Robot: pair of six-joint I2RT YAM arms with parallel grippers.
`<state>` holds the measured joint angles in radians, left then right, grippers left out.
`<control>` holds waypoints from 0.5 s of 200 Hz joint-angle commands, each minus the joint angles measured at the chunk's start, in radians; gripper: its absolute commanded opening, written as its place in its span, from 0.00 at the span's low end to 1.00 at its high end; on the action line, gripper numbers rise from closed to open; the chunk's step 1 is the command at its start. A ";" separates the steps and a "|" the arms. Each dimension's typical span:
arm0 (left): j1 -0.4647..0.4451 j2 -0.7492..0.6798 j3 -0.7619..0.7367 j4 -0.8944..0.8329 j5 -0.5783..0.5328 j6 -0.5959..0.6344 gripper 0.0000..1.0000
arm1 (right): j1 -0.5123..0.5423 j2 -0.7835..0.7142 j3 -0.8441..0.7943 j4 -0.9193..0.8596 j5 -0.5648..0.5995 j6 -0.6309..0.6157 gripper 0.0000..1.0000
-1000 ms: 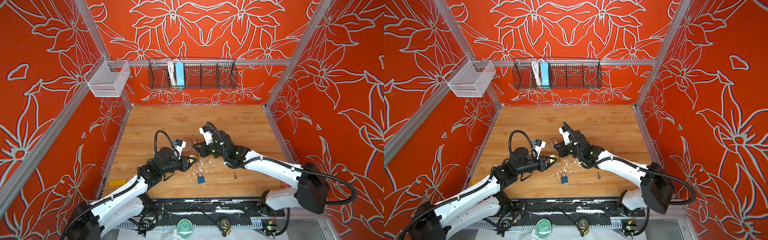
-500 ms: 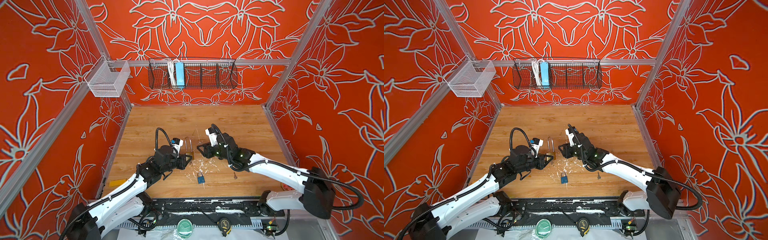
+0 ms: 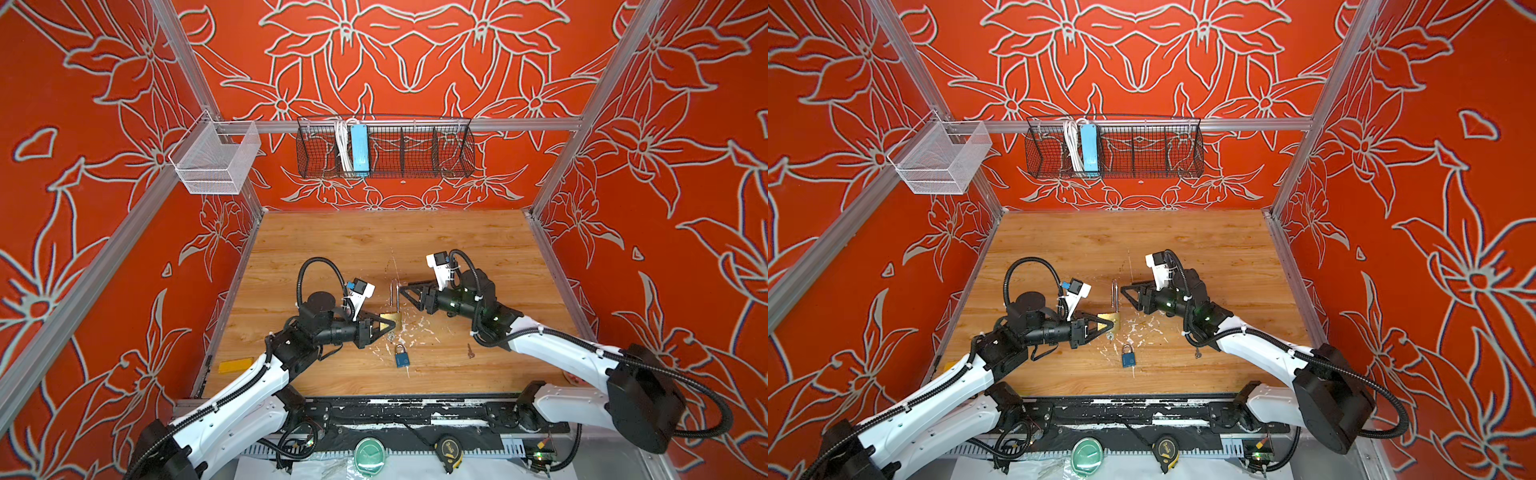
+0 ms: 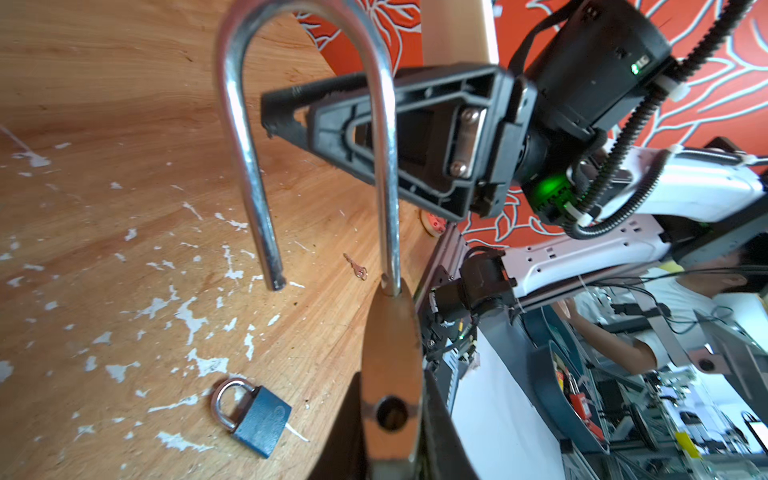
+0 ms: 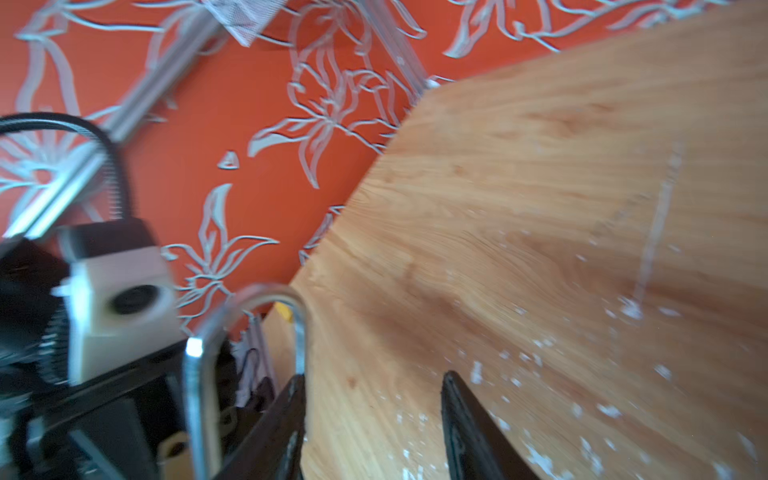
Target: Unlock with the key
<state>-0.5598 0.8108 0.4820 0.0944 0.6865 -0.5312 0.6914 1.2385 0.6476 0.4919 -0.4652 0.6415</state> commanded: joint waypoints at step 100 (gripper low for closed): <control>0.012 0.013 0.018 0.187 0.100 -0.023 0.00 | 0.002 0.067 0.018 0.165 -0.173 0.059 0.43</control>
<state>-0.5552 0.8253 0.4820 0.1604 0.7395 -0.5468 0.6914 1.2858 0.6476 0.5907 -0.5919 0.6708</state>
